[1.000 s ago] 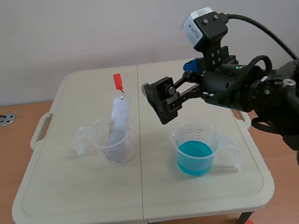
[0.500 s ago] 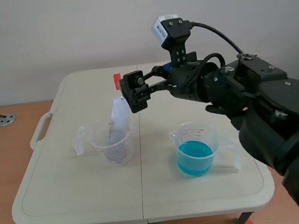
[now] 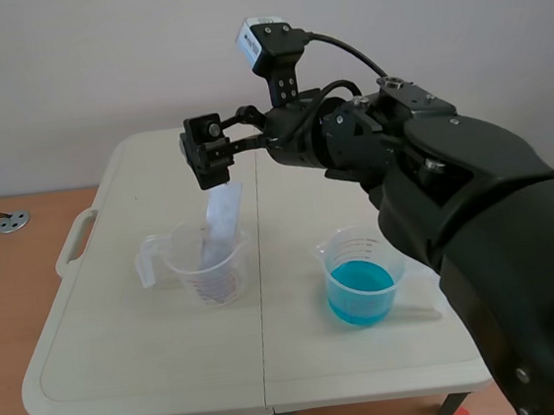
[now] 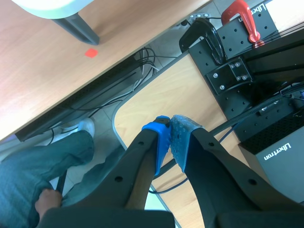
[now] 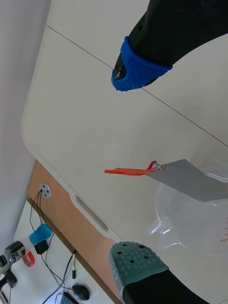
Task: Hold the metal plate by the orange handle, dip it into the blue solution, take it out and point at it, then put the plate back in the beaker on the left.
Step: 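Lift the metal plate out of the left beaker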
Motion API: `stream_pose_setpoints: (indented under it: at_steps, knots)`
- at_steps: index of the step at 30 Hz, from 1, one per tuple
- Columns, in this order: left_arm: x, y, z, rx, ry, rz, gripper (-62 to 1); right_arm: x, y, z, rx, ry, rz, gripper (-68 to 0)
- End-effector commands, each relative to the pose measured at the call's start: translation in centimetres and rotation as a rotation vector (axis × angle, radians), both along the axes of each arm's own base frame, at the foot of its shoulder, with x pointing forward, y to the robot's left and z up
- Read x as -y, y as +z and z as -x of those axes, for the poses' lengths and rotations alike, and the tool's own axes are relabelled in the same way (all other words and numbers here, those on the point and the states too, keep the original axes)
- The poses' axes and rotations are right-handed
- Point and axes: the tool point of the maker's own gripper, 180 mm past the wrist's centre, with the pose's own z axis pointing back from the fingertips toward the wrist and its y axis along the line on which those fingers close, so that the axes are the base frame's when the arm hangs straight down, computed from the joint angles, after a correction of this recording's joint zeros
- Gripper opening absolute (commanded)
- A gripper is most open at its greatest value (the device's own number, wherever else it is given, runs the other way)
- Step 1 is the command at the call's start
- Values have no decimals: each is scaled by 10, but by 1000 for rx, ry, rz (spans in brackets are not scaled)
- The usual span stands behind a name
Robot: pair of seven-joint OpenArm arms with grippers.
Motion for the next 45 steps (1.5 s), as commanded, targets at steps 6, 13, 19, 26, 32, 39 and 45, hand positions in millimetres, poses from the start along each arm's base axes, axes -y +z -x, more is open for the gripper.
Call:
stream_pose_setpoints:
  at_steps: [6, 13, 19, 26, 32, 39, 45]
  knots:
    - [4, 2, 0, 0, 1, 11, -577, -15, 17, -9, 29, 14, -30, -12]
    - [3, 1, 1, -8, 0, 6, -577, -20, 17, -8, 22, 19, -36, -12]
    - [3, 1, 1, -8, 0, 6, -577, -21, 14, -6, 5, 24, -24, -12]
    - [4, 1, 1, -6, 1, 7, -577, -28, 9, -6, -20, 36, -17, -12]
    - [3, 1, -4, 7, 0, 4, -577, -28, 2, -6, -42, 37, -9, -65]
    - [3, 2, -6, 15, 0, 7, -577, -28, 2, -6, -43, 37, -9, -372]
    - [2, 1, -5, 10, 3, 4, -578, -28, 2, -6, -42, 37, -10, -571]
